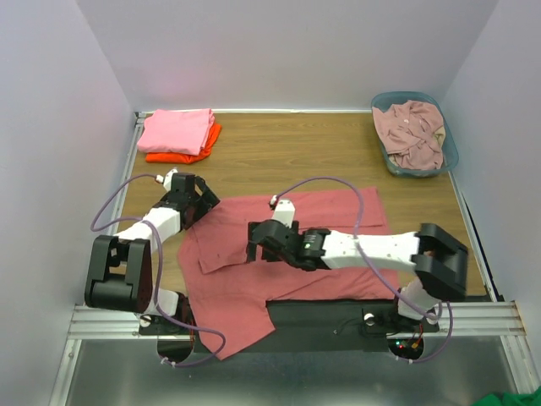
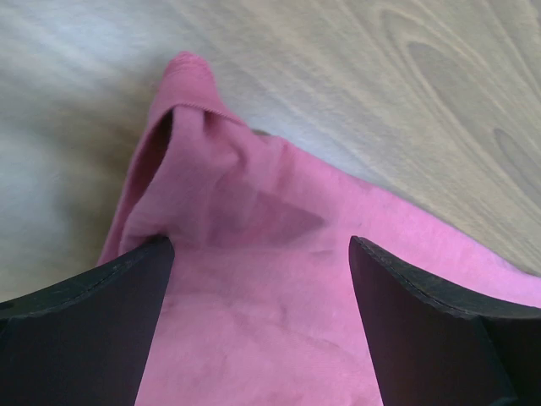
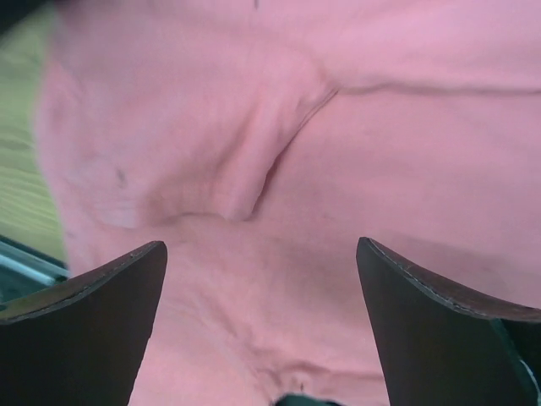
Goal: Fold and stack the t-shirts
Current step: Fold the tshirt
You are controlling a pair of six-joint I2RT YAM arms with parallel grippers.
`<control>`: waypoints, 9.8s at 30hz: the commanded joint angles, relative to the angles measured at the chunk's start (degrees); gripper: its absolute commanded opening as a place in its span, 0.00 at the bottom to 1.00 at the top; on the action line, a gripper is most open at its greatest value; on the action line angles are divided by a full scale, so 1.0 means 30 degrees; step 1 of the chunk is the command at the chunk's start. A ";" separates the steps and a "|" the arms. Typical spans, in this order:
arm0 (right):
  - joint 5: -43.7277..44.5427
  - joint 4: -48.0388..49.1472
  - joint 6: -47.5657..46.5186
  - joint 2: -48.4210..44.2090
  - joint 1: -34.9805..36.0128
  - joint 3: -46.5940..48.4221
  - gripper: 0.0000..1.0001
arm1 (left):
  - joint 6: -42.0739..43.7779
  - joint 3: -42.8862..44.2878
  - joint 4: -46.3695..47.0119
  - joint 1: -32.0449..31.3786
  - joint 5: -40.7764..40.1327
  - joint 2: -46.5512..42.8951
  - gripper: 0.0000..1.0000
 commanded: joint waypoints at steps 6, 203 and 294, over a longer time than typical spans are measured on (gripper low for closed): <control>0.2655 -0.0562 -0.0723 -0.6919 -0.4896 -0.3364 1.00 | 0.0276 0.1894 -0.4351 0.0137 -0.1247 -0.4194 0.97; -0.9245 0.2571 -0.8197 -0.2328 -1.9847 -0.2807 1.00 | 0.4846 1.2498 -0.4968 -0.5371 -0.0631 0.7050 0.98; 0.1358 -0.2992 0.0533 -1.4544 -0.2032 -0.7526 1.00 | 0.6927 3.0025 0.0717 -0.8418 0.6076 1.6844 0.99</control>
